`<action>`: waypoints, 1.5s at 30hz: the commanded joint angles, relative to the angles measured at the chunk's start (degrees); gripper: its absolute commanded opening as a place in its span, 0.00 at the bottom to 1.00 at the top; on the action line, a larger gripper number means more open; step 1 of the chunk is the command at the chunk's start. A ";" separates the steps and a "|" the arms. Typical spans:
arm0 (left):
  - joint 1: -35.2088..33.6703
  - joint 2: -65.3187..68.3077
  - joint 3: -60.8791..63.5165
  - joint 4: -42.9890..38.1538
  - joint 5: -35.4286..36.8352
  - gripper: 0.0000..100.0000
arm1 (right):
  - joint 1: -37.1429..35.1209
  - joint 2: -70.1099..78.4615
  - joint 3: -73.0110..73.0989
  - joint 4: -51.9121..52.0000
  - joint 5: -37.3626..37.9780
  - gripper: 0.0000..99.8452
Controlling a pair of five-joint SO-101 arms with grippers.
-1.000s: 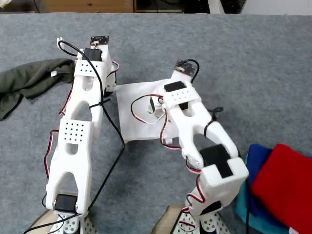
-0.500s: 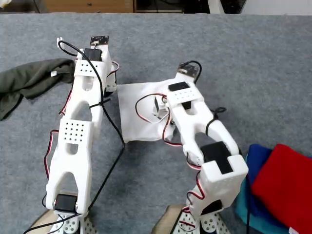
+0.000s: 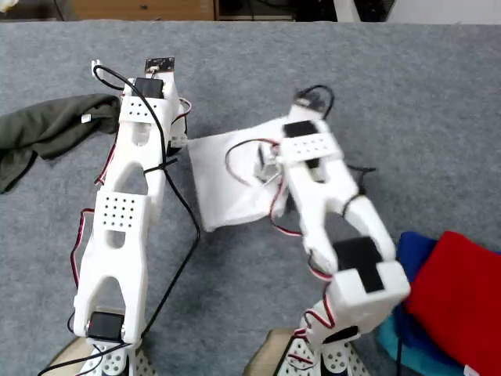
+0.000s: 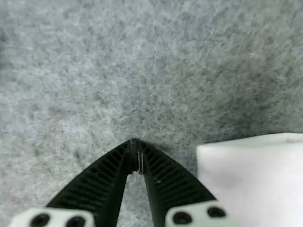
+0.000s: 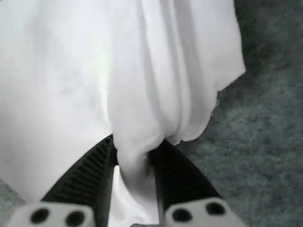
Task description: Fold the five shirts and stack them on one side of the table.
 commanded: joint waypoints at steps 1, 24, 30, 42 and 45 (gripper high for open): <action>-2.29 -0.40 -4.48 -0.70 -0.09 0.02 | 5.05 -8.75 -2.77 1.05 6.15 0.00; -4.66 -0.31 -5.71 -2.11 0.09 0.02 | 53.76 -41.10 -2.95 30.51 40.97 0.00; -4.66 -0.31 -5.71 -2.11 0.09 0.02 | 70.55 -41.10 -2.59 30.42 50.55 0.00; -4.40 -0.31 -5.71 -2.20 0.09 0.02 | 90.42 -41.10 1.54 24.35 62.51 0.00; -4.40 -0.31 -5.71 -2.20 0.09 0.02 | 91.91 -41.10 1.80 24.09 64.09 0.00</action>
